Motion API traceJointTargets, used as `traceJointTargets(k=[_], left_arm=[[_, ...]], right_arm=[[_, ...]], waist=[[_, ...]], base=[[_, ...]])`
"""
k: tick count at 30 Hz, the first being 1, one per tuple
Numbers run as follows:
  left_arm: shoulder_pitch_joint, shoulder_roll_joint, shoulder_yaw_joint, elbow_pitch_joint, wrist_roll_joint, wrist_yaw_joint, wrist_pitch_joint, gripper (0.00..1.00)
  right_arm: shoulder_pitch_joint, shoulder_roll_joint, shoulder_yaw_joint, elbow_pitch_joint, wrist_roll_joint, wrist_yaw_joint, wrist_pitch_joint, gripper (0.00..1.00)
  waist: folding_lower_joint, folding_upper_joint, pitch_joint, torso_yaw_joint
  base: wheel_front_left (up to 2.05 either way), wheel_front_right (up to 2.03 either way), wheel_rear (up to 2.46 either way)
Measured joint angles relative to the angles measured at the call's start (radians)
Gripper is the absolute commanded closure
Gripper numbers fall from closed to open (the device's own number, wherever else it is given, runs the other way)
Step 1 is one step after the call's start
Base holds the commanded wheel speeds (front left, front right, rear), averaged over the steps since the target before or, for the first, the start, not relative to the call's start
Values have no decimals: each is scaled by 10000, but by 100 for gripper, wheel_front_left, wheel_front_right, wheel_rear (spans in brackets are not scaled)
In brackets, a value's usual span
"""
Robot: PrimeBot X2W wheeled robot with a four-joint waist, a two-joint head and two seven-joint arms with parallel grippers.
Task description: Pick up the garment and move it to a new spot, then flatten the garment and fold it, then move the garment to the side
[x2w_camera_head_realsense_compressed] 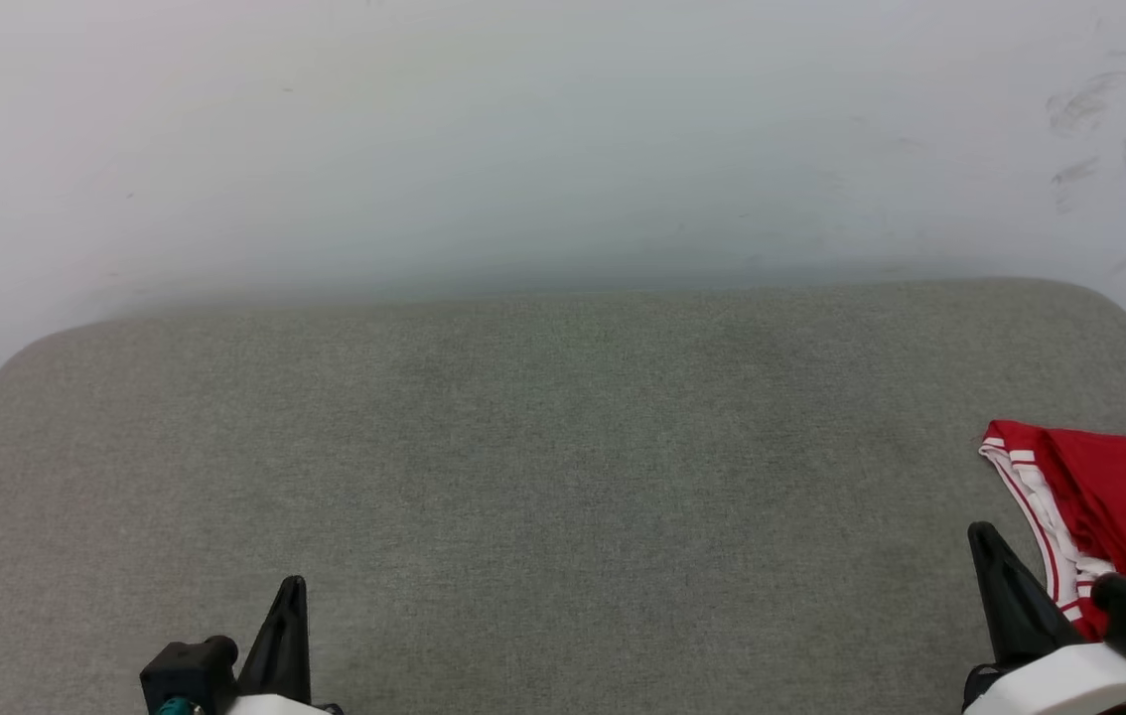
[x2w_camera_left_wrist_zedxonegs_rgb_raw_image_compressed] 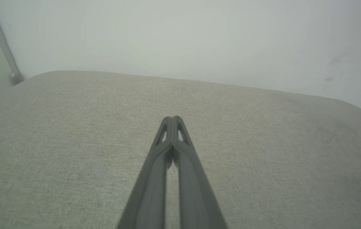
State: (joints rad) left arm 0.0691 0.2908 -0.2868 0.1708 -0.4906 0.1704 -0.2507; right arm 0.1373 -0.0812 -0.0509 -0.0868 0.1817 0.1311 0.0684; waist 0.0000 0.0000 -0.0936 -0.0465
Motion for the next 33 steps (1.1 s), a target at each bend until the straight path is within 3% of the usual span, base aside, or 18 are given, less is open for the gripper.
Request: traceJointTargets(k=[13,33], left_arm=[[-188,-445,717,174,-2104,-562,663,100],[-591,-926,1599,336,-4543,-1185,1442,100]], right_arm=[[-267,58,-102,608,2673,0,44,100],[-815,136,-244,1319,5779,0,134,100]], waist=[[0,0,111,54],[0,0,267,129]], base=[[0,0,0],[0,0,0]])
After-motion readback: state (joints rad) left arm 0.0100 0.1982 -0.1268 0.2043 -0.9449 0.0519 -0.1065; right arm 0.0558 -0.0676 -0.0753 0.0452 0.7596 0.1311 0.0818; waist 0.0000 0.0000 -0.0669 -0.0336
